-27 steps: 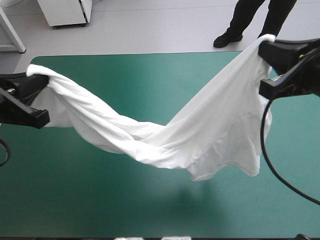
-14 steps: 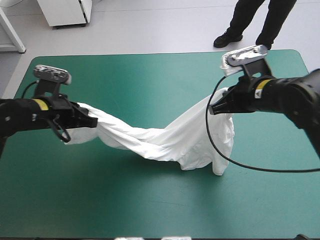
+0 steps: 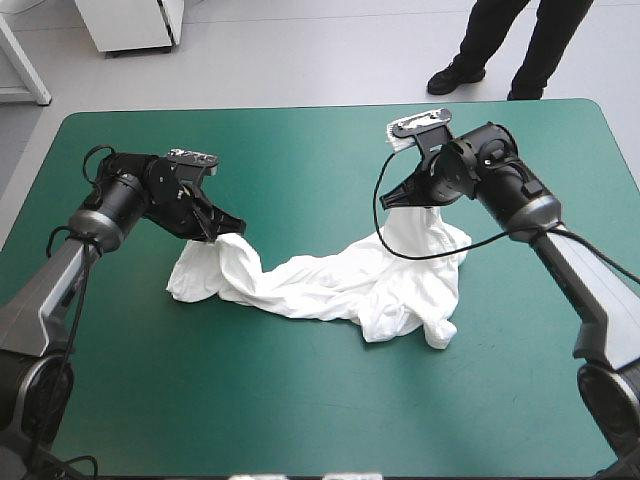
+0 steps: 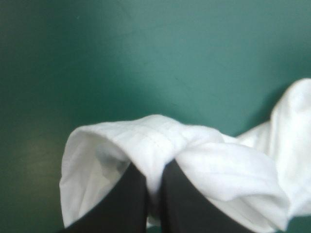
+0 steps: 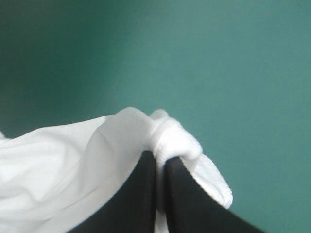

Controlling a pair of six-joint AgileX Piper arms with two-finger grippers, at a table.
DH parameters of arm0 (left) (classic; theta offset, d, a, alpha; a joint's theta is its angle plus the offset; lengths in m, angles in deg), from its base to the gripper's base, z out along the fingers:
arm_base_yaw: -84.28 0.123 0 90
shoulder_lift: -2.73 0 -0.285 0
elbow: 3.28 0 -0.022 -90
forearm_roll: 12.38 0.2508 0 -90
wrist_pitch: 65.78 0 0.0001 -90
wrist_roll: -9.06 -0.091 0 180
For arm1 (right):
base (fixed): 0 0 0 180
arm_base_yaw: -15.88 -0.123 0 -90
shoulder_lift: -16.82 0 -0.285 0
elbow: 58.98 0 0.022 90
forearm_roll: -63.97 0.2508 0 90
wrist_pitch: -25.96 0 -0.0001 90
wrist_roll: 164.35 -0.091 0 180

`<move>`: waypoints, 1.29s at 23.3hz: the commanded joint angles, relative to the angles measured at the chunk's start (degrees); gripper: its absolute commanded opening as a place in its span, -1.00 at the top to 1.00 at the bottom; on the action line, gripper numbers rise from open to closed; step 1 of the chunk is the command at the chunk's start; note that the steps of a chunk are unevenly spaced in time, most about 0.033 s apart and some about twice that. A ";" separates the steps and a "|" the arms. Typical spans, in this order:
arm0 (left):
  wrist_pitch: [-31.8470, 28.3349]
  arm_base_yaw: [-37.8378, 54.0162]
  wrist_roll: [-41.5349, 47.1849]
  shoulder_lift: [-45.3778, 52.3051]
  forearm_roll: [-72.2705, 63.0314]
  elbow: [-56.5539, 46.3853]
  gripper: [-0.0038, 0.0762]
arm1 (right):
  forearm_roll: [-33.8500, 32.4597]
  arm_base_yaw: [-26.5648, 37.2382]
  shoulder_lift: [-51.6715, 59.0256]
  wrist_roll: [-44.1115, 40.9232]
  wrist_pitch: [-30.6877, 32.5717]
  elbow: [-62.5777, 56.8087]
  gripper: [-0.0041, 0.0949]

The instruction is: Fold the cloth

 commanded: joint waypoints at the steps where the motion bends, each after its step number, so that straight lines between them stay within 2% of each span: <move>1: -6.26 1.60 0.30 -0.61 -0.32 1.36 0.93 | -0.70 2.26 -0.56 -0.04 -4.40 1.35 0.95; 6: -11.48 2.27 0.30 -3.30 0.41 1.36 0.93 | 1.83 4.27 -4.11 0.26 -5.44 1.35 0.95; 10: -10.82 2.27 -1.46 -3.57 0.41 1.36 0.88 | 4.14 4.30 -5.73 1.32 -4.79 1.26 0.95; 12: -10.26 2.27 -3.47 -3.57 0.17 1.36 0.58 | 4.24 4.30 -6.40 2.17 -3.77 1.26 0.95; 13: -9.53 2.27 -4.02 -3.57 -0.48 1.46 0.24 | 5.04 4.30 -6.66 2.97 -1.91 1.26 0.91; 14: -8.84 2.27 -4.25 -3.57 -0.91 1.62 0.08 | 5.81 4.30 -6.66 4.04 -1.05 1.26 0.87; 15: -6.03 2.27 -4.49 -3.57 -1.17 2.63 -0.29 | 6.51 4.40 -6.55 5.76 -0.28 1.26 0.72; 16: -4.18 2.27 -4.49 -3.46 -1.03 3.27 -0.41 | 6.39 4.40 -6.25 5.81 -0.34 1.26 0.61; 17: -0.10 2.27 -4.82 -3.08 -0.52 5.38 -0.61 | 6.13 4.68 -5.33 6.05 -0.34 1.37 0.34; 20: 4.03 2.27 -5.27 2.52 0.75 8.22 -0.65 | 5.99 5.50 -1.22 5.81 0.76 1.61 -0.25; 21: 5.88 2.27 -5.30 4.48 1.30 8.23 -0.65 | 5.18 5.50 0.48 5.66 1.78 1.61 -0.35; 23: 10.89 2.27 -5.96 8.64 1.56 8.23 -0.64 | 5.59 5.50 4.35 5.62 2.49 1.61 -0.36; 30: 13.23 2.27 -7.62 16.23 2.28 7.78 -0.64 | 5.98 5.50 17.44 4.54 6.64 -5.18 -0.36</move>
